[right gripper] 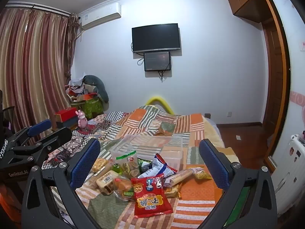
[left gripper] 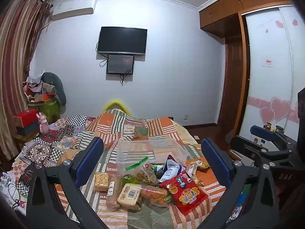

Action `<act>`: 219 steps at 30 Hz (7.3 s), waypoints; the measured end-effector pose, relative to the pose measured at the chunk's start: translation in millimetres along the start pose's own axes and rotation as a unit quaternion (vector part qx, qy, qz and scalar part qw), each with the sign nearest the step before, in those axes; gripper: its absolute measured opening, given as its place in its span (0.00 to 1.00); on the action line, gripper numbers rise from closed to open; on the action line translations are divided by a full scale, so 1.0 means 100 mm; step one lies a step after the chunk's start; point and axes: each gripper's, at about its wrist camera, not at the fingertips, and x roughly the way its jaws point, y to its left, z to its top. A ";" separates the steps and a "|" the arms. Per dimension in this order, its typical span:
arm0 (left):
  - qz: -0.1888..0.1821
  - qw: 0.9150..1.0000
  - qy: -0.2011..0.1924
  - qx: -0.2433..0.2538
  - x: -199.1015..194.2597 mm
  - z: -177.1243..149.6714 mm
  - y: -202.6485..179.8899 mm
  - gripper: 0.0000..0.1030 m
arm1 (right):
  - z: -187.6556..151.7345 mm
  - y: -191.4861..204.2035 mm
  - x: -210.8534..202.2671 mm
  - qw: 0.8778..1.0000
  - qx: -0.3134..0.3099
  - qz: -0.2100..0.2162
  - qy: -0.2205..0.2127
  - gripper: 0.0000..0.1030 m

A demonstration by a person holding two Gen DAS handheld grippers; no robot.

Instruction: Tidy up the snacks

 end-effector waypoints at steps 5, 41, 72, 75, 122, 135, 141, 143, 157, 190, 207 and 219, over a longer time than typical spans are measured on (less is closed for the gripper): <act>0.000 1.000 0.000 0.001 0.01 0.00 -0.01 1.00 | -0.01 0.00 0.01 1.000 -0.001 -0.002 -0.001 1.00; -0.001 1.000 -0.001 -0.001 0.02 -0.03 -0.01 1.00 | -0.01 -0.02 -0.01 1.000 -0.001 -0.010 -0.011 1.00; 0.013 0.985 0.170 0.010 0.84 -0.65 0.71 0.68 | -0.50 -0.33 0.64 0.989 0.018 0.017 0.146 0.70; 0.004 0.978 0.210 -0.002 1.01 -0.83 0.74 0.68 | -0.61 -0.36 0.77 0.984 0.027 0.025 0.175 0.70; -0.042 0.950 0.308 -0.024 1.68 -1.41 0.68 0.54 | -1.02 -0.28 1.33 0.953 0.026 0.069 0.294 0.57; -0.032 0.977 0.213 -0.008 1.65 -0.66 0.68 0.54 | -0.36 -0.44 1.32 0.981 0.027 0.035 0.188 0.57; -0.025 0.980 0.198 -0.003 1.82 -0.45 0.67 0.54 | -0.18 -0.49 1.48 0.986 0.027 0.020 0.161 0.57; -0.025 0.980 0.196 -0.004 1.89 -0.40 0.67 0.54 | -0.14 -0.49 1.55 0.987 0.026 0.015 0.158 0.57; 0.002 0.978 0.211 -0.010 2.66 -0.29 0.74 0.54 | -0.16 -0.44 2.12 0.986 0.017 -0.005 0.168 0.57; 0.003 0.961 0.277 0.023 3.25 -0.47 0.74 0.58 | -0.31 -0.45 2.54 0.967 -0.025 0.007 0.253 0.68; 0.044 0.955 0.293 0.006 2.44 -0.63 1.34 0.62 | -0.32 -0.95 1.80 0.973 -0.001 -0.045 0.227 0.69; 0.082 0.930 0.355 -0.048 2.39 -1.28 1.71 0.62 | -0.83 -1.45 1.56 0.952 0.063 -0.090 0.284 0.69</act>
